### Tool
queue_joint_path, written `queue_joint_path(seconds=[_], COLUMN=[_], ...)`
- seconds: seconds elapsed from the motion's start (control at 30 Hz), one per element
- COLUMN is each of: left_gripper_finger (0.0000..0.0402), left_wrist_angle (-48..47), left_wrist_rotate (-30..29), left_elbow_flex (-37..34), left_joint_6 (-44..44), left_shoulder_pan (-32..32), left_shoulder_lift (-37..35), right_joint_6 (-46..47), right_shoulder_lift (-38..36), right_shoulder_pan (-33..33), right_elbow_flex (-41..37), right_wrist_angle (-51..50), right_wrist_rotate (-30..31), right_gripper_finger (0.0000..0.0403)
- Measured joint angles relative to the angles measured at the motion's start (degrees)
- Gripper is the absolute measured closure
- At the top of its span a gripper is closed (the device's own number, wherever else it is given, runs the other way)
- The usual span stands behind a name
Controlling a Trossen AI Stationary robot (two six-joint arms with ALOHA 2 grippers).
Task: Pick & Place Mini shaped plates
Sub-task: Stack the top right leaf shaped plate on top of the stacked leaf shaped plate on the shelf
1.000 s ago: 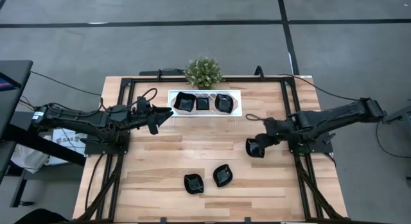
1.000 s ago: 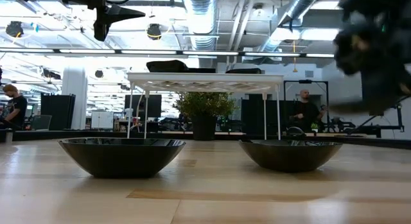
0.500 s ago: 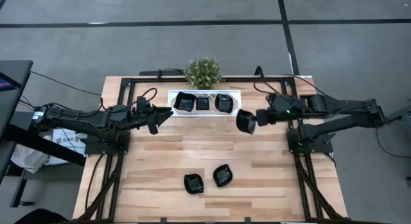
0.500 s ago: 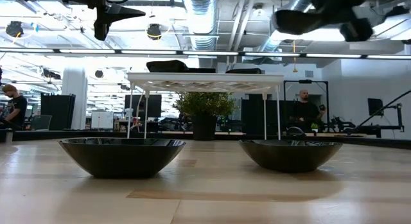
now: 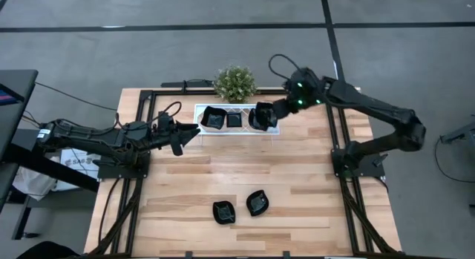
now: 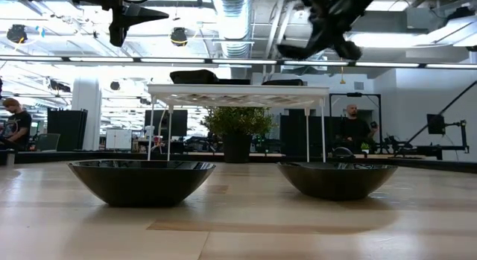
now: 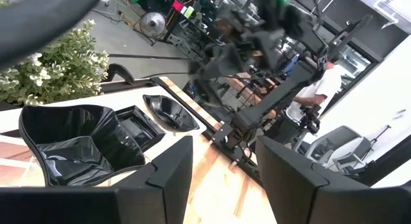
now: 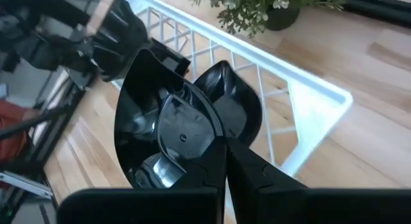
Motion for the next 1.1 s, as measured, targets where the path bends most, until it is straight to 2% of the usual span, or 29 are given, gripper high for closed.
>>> queue_joint_path(seconds=[0.1,0.37,1.1], left_gripper_finger=[0.023,0.023,0.023], left_wrist_angle=[0.0,0.0,0.87], left_wrist_rotate=[-0.02,-0.01,-0.02], left_elbow_flex=[0.0,0.0,0.0], left_joint_6=[0.0,-0.02,-0.01], left_shoulder_pan=[0.02,0.02,0.02], left_shoulder_lift=[0.0,0.0,0.0], right_joint_6=[-3.05,-6.81,-8.26], right_shoulder_lift=[5.06,12.74,14.58], right_shoulder_pan=[-2.24,-5.12,-4.73], right_elbow_flex=[1.99,3.48,3.5], right_wrist_angle=[0.02,-0.12,0.8], right_wrist_rotate=[-3.7,-7.06,-5.01], right_gripper_finger=[0.0402,0.0402,0.0371])
